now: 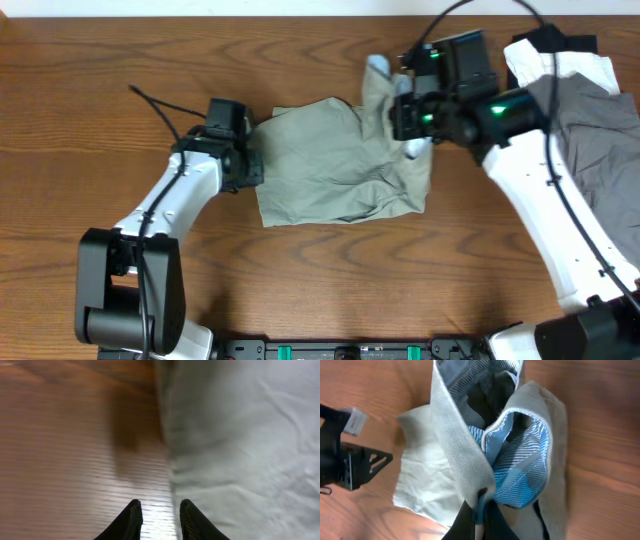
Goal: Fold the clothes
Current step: 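Lift the right end of the shorts with the right gripper and fold it leftward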
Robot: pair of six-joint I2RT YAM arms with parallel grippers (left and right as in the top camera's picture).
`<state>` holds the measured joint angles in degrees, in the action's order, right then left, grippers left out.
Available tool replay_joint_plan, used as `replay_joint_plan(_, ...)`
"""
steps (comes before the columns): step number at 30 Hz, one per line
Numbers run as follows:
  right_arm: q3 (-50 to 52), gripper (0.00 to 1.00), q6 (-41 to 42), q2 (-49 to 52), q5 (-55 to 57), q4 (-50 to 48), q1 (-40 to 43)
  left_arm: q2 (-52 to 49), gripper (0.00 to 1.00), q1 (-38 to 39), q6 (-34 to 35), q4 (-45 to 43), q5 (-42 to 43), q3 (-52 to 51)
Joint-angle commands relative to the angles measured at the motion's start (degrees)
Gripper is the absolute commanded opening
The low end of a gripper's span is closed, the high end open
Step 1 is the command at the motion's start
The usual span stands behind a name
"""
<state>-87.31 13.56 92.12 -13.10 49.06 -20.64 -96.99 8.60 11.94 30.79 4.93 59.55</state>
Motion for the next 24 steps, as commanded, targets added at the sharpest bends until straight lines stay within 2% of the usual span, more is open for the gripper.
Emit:
replay_joint_plan(1, -1.0, 0.01, 3.2, 1.8, 2.0, -1.4, -2.3, -0.4, 0.28, -0.6, 1.7, 0.7, -1.5, -0.1)
replay_joint_plan(8, -1.0, 0.01, 3.2, 3.1, 2.1, -5.2, -4.2, -0.4, 0.27, -0.5, 1.9, 1.1, -1.6, -0.1)
replay_joint_plan(13, -1.0, 0.01, 3.1, 3.2, 2.2, -7.7, -5.6, -0.4, 0.27, -0.6, 7.7, 2.6, -4.3, -0.1)
replay_joint_plan(23, -1.0, 0.01, 3.1, 3.2, 6.0, -7.6, -5.6, -0.4, 0.27, -0.5, 8.3, 0.0, -3.9, -0.1)
replay_joint_plan(24, -1.0, 0.01, 3.1, 3.2, 6.6, -7.4, -5.6, -0.4, 0.25, -0.5, 8.3, -0.1, -3.1, -0.1)
